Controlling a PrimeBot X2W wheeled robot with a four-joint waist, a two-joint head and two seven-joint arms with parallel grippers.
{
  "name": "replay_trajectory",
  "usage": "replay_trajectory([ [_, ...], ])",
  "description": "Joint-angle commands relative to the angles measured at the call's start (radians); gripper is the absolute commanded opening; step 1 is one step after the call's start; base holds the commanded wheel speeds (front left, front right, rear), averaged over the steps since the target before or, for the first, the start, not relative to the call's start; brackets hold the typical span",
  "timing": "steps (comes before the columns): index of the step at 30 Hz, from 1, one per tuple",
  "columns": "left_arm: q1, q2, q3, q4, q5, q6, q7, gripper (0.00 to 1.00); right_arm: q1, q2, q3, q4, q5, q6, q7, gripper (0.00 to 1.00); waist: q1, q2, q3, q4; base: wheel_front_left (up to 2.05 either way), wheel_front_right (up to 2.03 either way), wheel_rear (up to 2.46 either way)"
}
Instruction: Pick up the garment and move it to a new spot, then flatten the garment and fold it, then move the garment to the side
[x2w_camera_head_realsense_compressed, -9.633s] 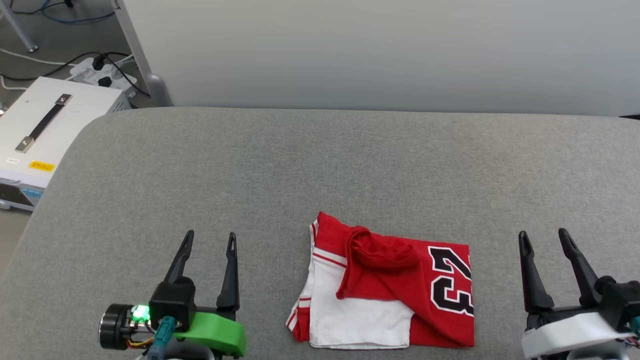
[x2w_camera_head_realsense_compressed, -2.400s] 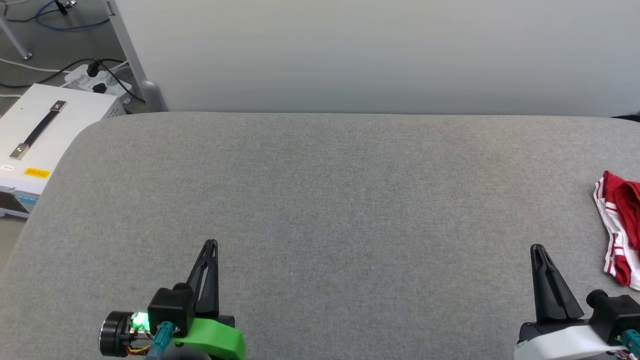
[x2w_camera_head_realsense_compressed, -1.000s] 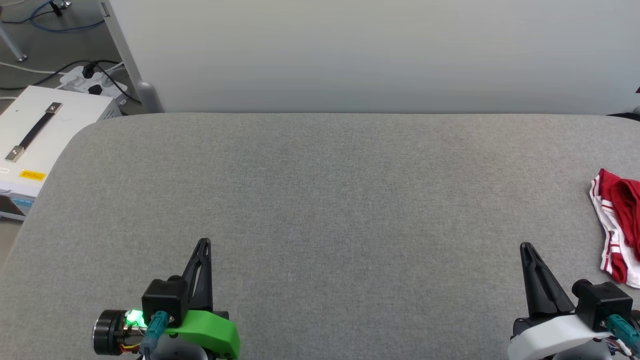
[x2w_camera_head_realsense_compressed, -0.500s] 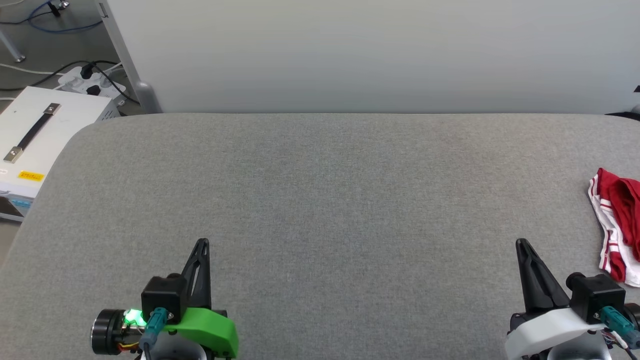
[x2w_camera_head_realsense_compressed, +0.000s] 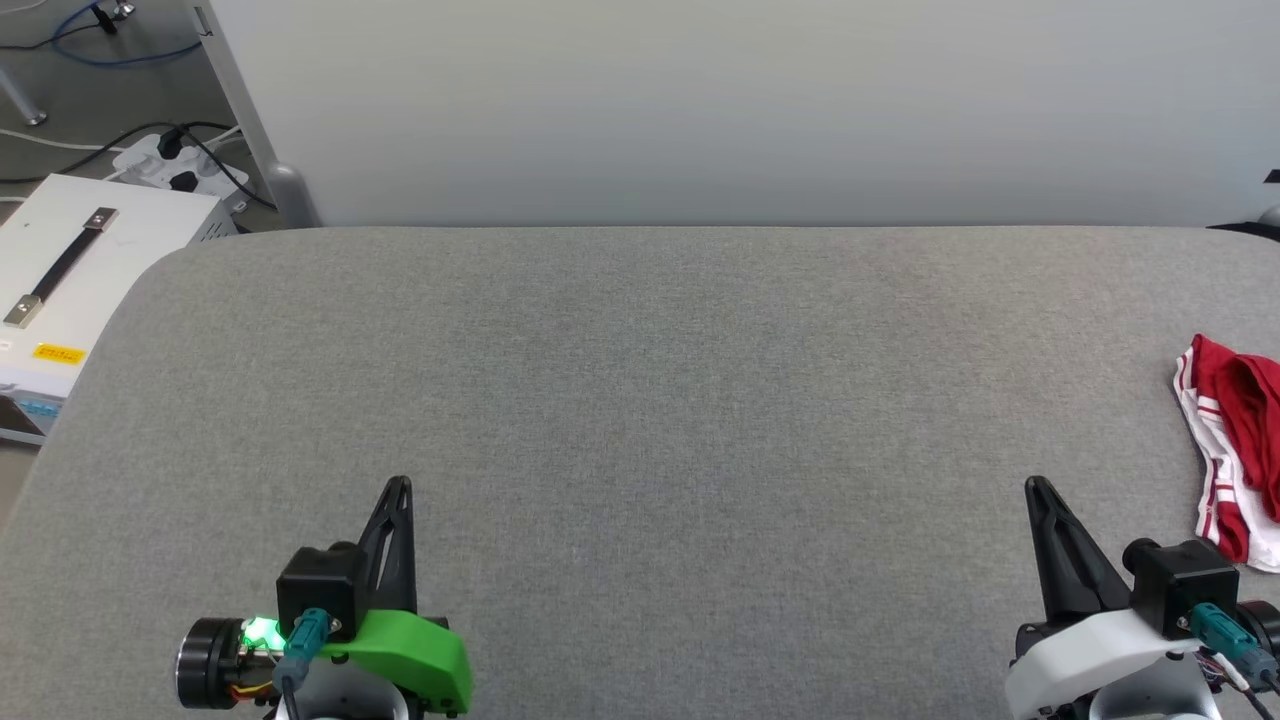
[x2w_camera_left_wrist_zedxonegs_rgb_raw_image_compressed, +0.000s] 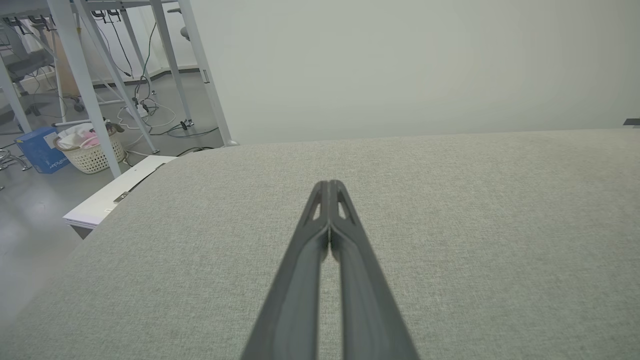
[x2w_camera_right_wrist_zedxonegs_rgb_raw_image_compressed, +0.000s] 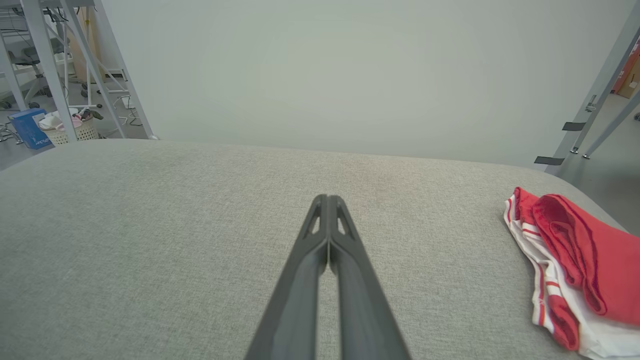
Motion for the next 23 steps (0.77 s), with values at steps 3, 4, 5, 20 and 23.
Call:
replay_trajectory([
  [3,-0.021,-0.005,0.006,-0.01,0.012,0.002,0.013,0.0,-0.025,0.004,0.004,0.002,-0.016,-0.001,0.01,0.0,0.0,0.0,0.0,-0.001,0.0,0.0,0.0],
  [4,-0.022,-0.006,0.007,-0.011,0.012,0.002,0.016,0.0,-0.026,0.005,0.005,0.002,-0.018,-0.001,0.012,0.0,0.0,0.0,0.0,-0.001,0.0,0.0,0.0],
  [5,-0.022,-0.006,0.008,-0.011,0.013,0.002,0.017,0.0,-0.027,0.005,0.005,0.002,-0.019,-0.001,0.014,0.0,0.0,0.0,0.0,-0.001,0.0,0.0,0.0],
  [20,-0.027,-0.009,0.018,-0.021,0.017,0.002,0.048,0.0,-0.042,0.007,0.009,0.003,-0.039,-0.001,0.044,0.0,0.0,0.0,0.0,-0.005,0.0,0.0,0.0],
  [23,-0.028,-0.009,0.02,-0.023,0.017,0.002,0.053,0.0,-0.044,0.007,0.01,0.004,-0.043,-0.001,0.05,0.0,0.0,0.0,0.0,-0.006,0.0,0.0,0.0],
])
